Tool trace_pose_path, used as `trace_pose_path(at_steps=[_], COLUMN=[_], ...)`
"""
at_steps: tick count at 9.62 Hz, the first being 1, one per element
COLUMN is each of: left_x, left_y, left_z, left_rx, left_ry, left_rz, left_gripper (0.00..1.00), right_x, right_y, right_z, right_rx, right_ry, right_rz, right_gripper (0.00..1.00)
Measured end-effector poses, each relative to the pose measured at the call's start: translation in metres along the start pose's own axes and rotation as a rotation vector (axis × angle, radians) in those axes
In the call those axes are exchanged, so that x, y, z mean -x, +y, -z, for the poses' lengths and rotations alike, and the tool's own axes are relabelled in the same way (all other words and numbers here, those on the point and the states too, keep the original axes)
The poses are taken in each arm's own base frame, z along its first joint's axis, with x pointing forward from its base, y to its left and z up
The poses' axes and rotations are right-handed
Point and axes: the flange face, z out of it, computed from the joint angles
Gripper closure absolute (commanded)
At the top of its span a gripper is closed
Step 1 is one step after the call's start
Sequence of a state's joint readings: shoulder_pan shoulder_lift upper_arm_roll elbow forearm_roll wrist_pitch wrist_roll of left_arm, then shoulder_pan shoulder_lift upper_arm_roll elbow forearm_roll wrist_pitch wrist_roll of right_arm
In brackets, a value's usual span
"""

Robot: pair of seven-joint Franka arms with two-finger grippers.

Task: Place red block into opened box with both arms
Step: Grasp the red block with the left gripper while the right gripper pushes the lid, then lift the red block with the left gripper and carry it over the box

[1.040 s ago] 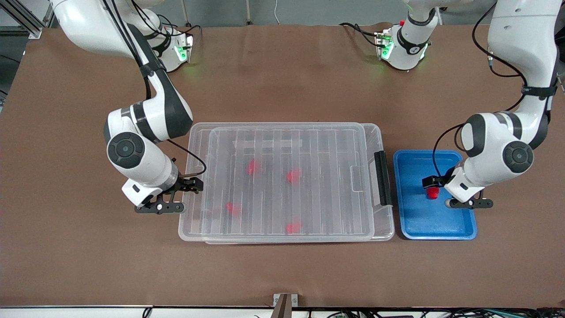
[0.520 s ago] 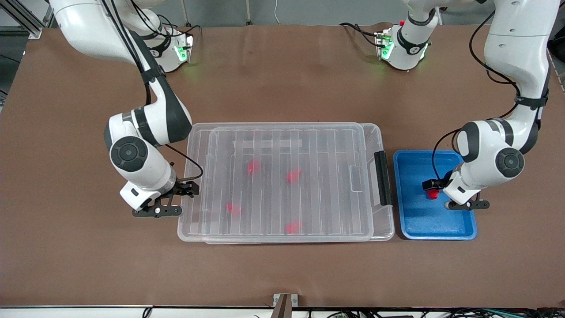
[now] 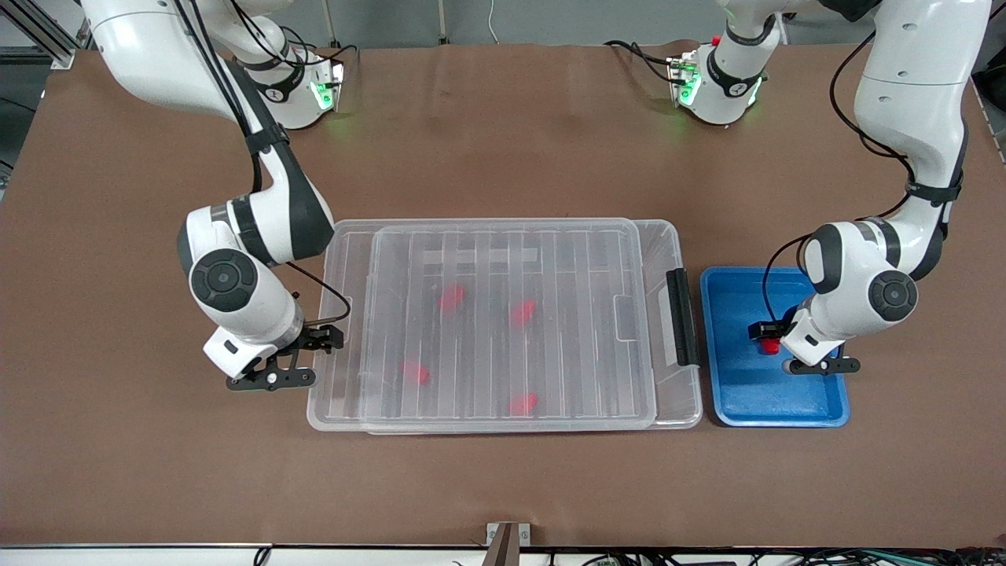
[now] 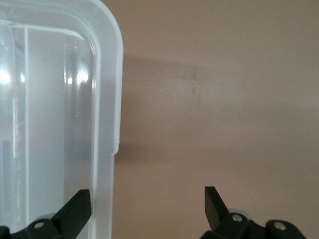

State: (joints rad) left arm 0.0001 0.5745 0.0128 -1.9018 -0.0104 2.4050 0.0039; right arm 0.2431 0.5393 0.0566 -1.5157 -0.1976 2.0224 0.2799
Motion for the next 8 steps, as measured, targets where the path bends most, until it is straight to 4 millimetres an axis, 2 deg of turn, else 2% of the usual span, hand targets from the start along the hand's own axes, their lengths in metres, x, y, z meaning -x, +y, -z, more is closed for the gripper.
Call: trace_pose_path(at_steps=[1, 3, 4, 6, 8], left_x=[0.0, -0.002, -0.007, -0.013, -0.004], left_y=[-0.001, -0.001, -0.001, 0.003, 0.034], left_z=[0.0, 0.004, 0.019, 0.085, 0.161], left_rx=[0.0, -0.001, -0.001, 0.004, 0.022], left_ry=[0.001, 0.015, 0.047, 0.133, 0.188], left_rz=[0.0, -0.003, -0.008, -0.02, -0.069], left_gripper=[0.98, 1.0, 1.0, 1.0, 1.0], right_x=[-0.001, -0.003, -0.003, -0.003, -0.003], right_y=[0.011, 0.046, 0.062, 0.089, 0.111], right_z=[-0.002, -0.011, -0.014, -0.018, -0.016], right_rx=[0.002, 0.008, 0.009, 0.011, 0.009], right_ry=[-0.007, -0.036, -0.049, -0.072, -0.075], right_rz=[0.014, 0.036, 0.052, 0.087, 0.126], right_gripper=[0.0, 0.0, 0.0, 0.0, 0.0])
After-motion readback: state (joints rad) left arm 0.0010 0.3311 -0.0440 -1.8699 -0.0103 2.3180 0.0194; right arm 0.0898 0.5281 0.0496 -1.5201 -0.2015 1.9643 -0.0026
